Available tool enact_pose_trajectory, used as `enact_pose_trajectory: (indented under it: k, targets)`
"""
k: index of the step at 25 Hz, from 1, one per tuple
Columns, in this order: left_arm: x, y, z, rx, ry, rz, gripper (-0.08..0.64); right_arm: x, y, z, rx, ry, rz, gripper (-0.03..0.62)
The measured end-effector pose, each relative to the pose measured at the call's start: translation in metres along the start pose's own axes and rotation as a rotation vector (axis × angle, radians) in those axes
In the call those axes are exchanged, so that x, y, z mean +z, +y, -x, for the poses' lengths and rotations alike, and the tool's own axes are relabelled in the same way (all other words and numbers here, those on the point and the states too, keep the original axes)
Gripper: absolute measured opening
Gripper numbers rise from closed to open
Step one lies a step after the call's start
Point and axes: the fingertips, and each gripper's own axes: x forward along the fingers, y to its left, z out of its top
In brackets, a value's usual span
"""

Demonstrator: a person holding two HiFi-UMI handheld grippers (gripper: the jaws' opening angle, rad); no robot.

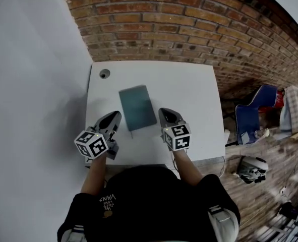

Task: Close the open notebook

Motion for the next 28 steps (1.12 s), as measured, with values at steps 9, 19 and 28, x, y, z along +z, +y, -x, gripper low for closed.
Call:
enact_pose_trajectory:
  k: [9, 19, 28]
  targets:
    - [0.008, 0.0, 0.044, 0.043, -0.063, -0.048, 0.011, 0.024, 0.037, 0.021, 0.026, -0.078, 0.022, -0.003]
    - [0.003, -0.008, 0.088, 0.059, -0.068, -0.136, 0.006, 0.035, 0.073, 0.05, 0.023, -0.147, 0.036, -0.003]
    - [-0.006, -0.013, 0.122, 0.079, -0.078, -0.184, 0.006, 0.029, 0.098, 0.077, 0.009, -0.184, 0.038, -0.003]
